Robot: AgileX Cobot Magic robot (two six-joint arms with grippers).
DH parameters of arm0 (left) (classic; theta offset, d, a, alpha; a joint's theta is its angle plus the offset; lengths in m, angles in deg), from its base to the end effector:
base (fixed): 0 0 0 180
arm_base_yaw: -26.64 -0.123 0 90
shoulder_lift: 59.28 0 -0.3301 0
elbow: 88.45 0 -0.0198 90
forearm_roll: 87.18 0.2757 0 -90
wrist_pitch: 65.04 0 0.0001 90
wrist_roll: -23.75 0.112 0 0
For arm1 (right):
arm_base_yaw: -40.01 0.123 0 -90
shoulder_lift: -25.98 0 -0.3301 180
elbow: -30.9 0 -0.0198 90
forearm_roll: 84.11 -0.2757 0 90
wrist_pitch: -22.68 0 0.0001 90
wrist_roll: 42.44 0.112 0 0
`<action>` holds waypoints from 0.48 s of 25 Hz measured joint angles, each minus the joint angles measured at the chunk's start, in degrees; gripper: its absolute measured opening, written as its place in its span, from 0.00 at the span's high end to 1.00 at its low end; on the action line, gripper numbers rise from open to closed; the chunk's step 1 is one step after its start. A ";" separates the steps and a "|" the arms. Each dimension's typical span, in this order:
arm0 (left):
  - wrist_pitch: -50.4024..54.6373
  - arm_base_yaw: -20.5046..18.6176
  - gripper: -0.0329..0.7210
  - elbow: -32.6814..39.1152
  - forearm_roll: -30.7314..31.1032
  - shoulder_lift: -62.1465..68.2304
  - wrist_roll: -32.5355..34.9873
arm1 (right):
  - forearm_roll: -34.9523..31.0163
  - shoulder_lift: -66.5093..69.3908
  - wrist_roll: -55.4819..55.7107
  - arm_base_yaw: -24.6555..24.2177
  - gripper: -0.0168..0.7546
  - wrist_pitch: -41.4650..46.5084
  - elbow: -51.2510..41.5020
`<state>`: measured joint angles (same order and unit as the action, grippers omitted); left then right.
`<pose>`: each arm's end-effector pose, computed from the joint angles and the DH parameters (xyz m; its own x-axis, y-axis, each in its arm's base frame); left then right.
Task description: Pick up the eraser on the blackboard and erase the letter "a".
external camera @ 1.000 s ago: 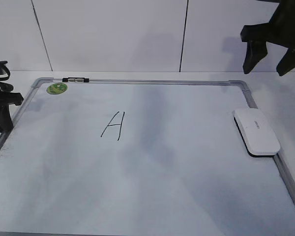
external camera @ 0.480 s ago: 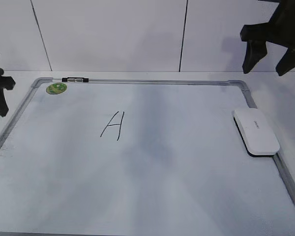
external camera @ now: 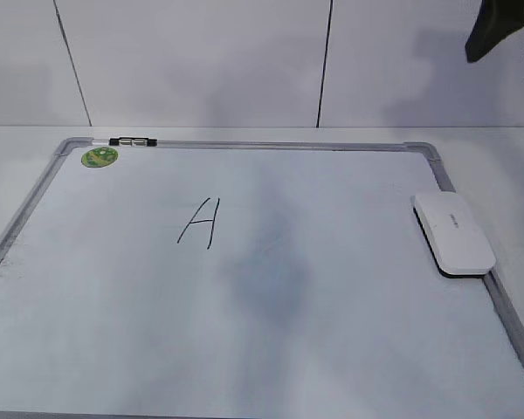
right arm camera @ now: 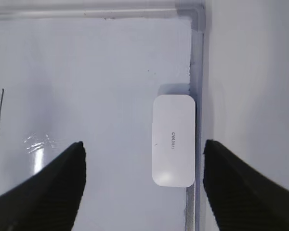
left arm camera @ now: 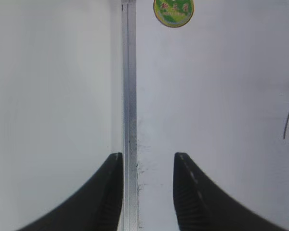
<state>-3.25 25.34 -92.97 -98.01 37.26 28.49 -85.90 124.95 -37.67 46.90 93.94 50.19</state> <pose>0.3636 -0.0103 0.3622 -0.8941 -0.0276 -0.4470 0.0451 0.9874 -0.1514 0.3704 0.0481 0.4200 -0.8765 -0.0121 -0.4813 -0.0528 0.9961 0.0710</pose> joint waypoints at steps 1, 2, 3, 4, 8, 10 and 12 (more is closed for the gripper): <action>0.49 0.00 0.60 0.00 -0.29 -1.67 0.00 | 0.00 -1.69 0.00 0.00 0.22 0.08 0.00; 1.20 0.00 0.60 0.00 -0.39 -3.03 0.00 | 0.00 -3.19 0.00 0.00 0.22 0.14 -0.13; 1.85 0.07 0.60 0.00 -0.46 -4.71 0.00 | 0.00 -5.11 0.00 0.00 0.22 0.23 -0.38; 2.11 0.28 0.60 0.00 -0.46 -6.41 0.00 | 0.00 -7.08 0.00 0.00 0.22 0.23 -0.89; 3.67 3.04 0.60 0.00 -0.46 -12.68 0.00 | 0.00 -15.06 0.00 0.00 0.22 0.36 -5.47; 4.78 5.10 0.60 0.00 -0.21 -14.95 0.00 | 0.00 -19.10 0.00 0.00 0.22 0.49 -9.53; 6.48 6.89 0.60 0.00 0.80 -16.93 0.00 | 0.00 -23.75 0.24 0.00 0.22 0.61 -13.79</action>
<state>3.24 32.23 -92.97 -97.22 20.33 28.49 -85.90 101.20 -37.42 46.90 94.55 36.40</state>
